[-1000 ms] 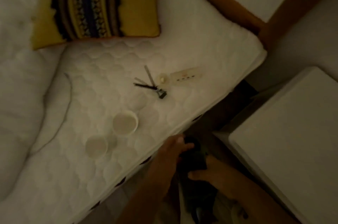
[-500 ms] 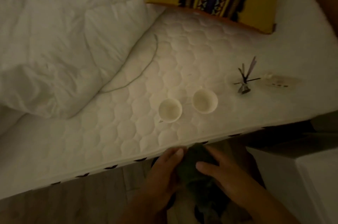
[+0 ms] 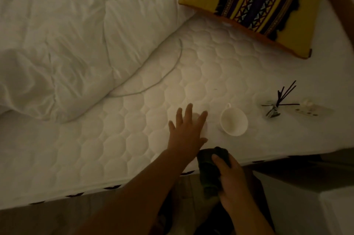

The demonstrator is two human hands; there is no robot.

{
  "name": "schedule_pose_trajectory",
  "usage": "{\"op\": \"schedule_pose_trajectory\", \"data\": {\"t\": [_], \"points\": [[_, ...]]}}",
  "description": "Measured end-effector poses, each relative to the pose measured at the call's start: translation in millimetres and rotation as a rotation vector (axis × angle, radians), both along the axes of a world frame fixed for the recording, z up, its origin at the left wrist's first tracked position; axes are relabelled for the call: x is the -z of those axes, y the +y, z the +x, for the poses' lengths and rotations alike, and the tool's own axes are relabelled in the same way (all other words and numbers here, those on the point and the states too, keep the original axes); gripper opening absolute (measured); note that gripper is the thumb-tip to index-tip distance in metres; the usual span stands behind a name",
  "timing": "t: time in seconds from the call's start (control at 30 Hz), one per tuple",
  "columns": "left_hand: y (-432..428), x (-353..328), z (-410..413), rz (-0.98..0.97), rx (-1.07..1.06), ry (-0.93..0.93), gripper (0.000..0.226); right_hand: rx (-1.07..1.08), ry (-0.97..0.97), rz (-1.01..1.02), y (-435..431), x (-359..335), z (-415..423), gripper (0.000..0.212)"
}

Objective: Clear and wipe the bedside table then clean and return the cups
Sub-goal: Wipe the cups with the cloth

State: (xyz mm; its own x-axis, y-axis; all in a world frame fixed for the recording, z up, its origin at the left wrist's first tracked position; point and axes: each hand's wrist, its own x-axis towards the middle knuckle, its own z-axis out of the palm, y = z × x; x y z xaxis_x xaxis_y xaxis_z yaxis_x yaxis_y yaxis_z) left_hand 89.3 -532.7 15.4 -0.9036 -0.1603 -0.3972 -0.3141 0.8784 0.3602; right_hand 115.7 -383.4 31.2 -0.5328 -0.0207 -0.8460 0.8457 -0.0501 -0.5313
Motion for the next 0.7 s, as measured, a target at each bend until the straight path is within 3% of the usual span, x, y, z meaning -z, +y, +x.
{"op": "schedule_pose_trajectory", "data": {"t": [0.1, 0.2, 0.3, 0.37, 0.5, 0.6, 0.7], "points": [[-6.0, 5.0, -5.5, 0.144, -0.084, -0.029, 0.079, -0.243, 0.170, 0.185, -4.1, -5.4, -7.4, 0.028], [-14.4, -2.3, -7.0, 0.289, -0.278, -0.048, 0.071, -0.392, 0.331, 0.268, -7.4, -17.5, -14.9, 0.045], [-17.7, -17.9, -0.4, 0.712, -0.597, -0.085, 0.039, -0.311, 0.415, 0.177, -18.2, -28.1, -13.0, 0.051], [-9.5, -28.0, 9.9, 0.858, -0.718, -0.084, 0.034, -0.179, 0.414, 0.098, -34.6, -36.0, -6.1, 0.047], [-5.2, -47.8, 27.8, 0.833, -0.751, -0.023, 0.020, -0.168, 0.555, 0.283, -57.4, -44.7, -10.9, 0.021], [-19.9, -64.6, 35.2, 0.765, -0.656, 0.052, 0.014, -0.225, 0.472, 0.177, -58.6, -54.2, -29.6, 0.013], [-35.5, -85.9, 39.6, 0.882, -0.613, 0.027, 0.022, -0.377, 0.390, 0.000, -57.9, -64.6, -42.6, 0.020]]}}
